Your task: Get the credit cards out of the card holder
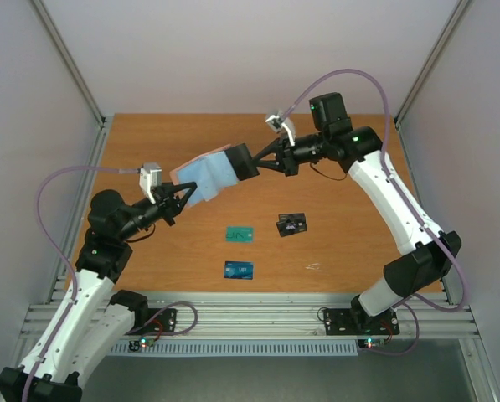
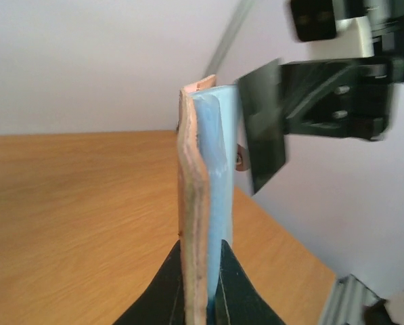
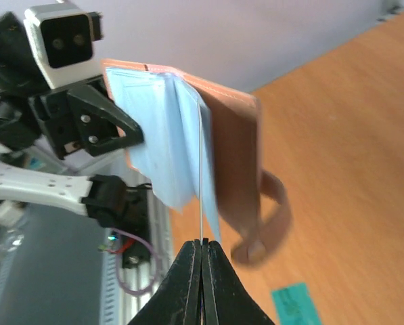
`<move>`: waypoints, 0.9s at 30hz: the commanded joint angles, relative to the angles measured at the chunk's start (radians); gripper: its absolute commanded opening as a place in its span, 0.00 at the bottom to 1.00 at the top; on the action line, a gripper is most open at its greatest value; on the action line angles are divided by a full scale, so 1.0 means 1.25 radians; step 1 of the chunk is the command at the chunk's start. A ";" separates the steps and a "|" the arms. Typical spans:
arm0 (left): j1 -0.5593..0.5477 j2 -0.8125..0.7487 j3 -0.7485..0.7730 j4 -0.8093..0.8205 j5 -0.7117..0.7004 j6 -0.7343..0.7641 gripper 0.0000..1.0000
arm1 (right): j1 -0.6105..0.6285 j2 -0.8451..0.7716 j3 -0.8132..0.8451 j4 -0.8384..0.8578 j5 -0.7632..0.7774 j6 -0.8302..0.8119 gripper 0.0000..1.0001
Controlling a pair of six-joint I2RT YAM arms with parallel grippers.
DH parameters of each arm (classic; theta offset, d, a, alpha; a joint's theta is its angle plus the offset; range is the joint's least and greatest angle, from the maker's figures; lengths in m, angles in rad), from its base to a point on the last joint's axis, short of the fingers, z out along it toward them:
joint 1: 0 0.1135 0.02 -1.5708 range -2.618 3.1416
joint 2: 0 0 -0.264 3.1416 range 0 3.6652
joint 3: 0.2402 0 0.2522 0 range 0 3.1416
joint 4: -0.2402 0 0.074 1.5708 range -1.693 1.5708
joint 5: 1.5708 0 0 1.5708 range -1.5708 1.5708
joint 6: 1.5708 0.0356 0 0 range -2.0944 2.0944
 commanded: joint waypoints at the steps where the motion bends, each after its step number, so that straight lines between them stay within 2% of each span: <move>1: -0.002 -0.008 0.002 -0.138 -0.219 0.076 0.00 | -0.033 -0.012 0.058 -0.214 0.153 -0.180 0.01; 5: -0.001 -0.006 -0.013 -0.179 -0.342 0.136 0.00 | -0.034 0.035 0.090 -0.351 0.398 -0.265 0.01; 9: -0.001 -0.003 -0.018 -0.188 -0.377 0.160 0.00 | -0.024 0.035 0.002 -0.336 0.644 -0.326 0.01; 13: -0.001 -0.001 -0.023 -0.184 -0.368 0.161 0.00 | 0.028 -0.001 -0.200 -0.195 0.906 -0.474 0.01; 18: 0.000 0.006 -0.029 -0.170 -0.366 0.156 0.00 | 0.112 -0.019 -0.422 0.066 1.058 -0.597 0.01; 23: 0.000 0.006 -0.028 -0.178 -0.367 0.162 0.00 | 0.197 0.013 -0.620 0.398 1.195 -0.790 0.01; 27: 0.000 0.004 -0.024 -0.191 -0.371 0.169 0.00 | 0.212 -0.001 -0.657 0.447 1.190 -0.782 0.01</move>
